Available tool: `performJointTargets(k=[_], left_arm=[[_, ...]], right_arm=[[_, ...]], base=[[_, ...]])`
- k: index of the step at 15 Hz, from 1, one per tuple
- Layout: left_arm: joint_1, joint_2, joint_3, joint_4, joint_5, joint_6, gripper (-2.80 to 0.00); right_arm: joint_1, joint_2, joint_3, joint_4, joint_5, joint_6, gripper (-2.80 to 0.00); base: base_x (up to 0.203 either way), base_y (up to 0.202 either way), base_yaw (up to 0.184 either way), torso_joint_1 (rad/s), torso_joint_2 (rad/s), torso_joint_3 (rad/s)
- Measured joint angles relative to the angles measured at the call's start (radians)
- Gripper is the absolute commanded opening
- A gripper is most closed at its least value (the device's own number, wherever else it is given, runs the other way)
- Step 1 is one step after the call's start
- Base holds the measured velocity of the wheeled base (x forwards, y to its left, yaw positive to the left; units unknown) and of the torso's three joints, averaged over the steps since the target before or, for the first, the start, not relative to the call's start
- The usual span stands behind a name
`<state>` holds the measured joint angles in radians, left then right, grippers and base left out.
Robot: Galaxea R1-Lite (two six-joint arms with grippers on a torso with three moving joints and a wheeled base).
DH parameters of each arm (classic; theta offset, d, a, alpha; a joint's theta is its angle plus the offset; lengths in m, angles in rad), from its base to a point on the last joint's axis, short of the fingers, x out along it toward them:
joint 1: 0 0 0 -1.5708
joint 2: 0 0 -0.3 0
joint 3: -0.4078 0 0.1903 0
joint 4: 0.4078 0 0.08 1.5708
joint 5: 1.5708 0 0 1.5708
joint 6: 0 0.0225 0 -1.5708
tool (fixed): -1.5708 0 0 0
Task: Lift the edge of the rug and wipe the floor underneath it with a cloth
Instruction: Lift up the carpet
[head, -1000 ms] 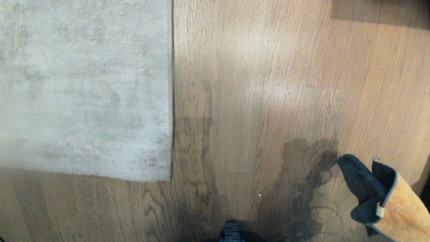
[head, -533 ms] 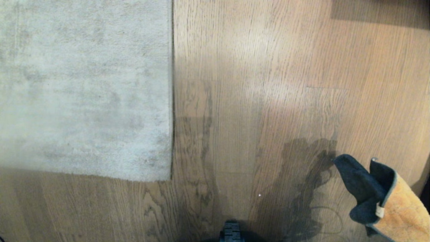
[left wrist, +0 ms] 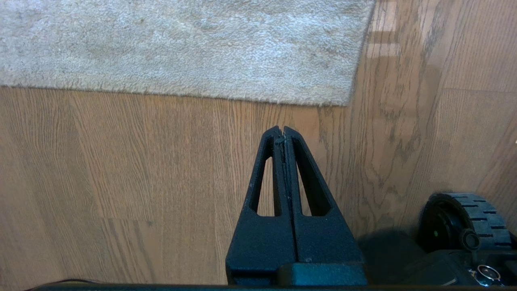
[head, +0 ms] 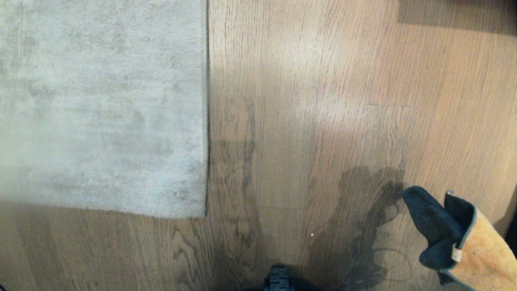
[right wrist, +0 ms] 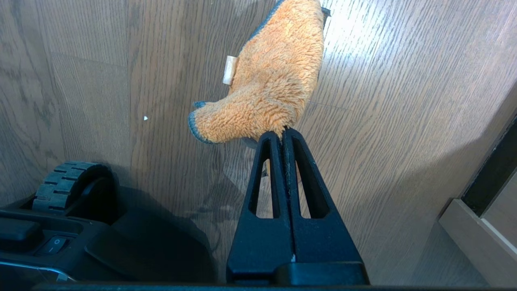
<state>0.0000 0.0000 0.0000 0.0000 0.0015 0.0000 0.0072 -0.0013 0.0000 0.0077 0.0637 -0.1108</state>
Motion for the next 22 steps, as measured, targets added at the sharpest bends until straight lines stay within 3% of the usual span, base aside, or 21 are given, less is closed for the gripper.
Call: performJointTargets(k=[10, 13, 17, 19, 22], left_arm=[[-0.002, 0.053, -0.020, 0.017, -0.016, 0.025, -2.80], [-0.005, 0.145, -0.093, 0.063, -0.103, 0.029, -2.80], [-0.007, 0.359, -0.191, 0.062, -0.283, 0.031, -2.80], [-0.016, 0.481, -0.218, 0.021, -0.349, 0.031, -2.80], [-0.075, 0.706, -0.237, -0.123, -0.379, 0.029, -2.80]], right_arm=[[0.000, 0.000, 0.000, 0.000, 0.000, 0.000, -2.80], [0.000, 0.000, 0.000, 0.000, 0.000, 0.000, -2.80], [0.000, 0.000, 0.000, 0.000, 0.000, 0.000, -2.80], [0.000, 0.000, 0.000, 0.000, 0.000, 0.000, -2.80], [0.000, 0.000, 0.000, 0.000, 0.000, 0.000, -2.80]], base=[[0.000, 0.000, 0.000, 0.000, 0.00, 0.000], [0.000, 0.000, 0.000, 0.000, 0.00, 0.000], [0.000, 0.000, 0.000, 0.000, 0.00, 0.000], [0.000, 0.000, 0.000, 0.000, 0.00, 0.000], [0.000, 0.000, 0.000, 0.000, 0.00, 0.000]])
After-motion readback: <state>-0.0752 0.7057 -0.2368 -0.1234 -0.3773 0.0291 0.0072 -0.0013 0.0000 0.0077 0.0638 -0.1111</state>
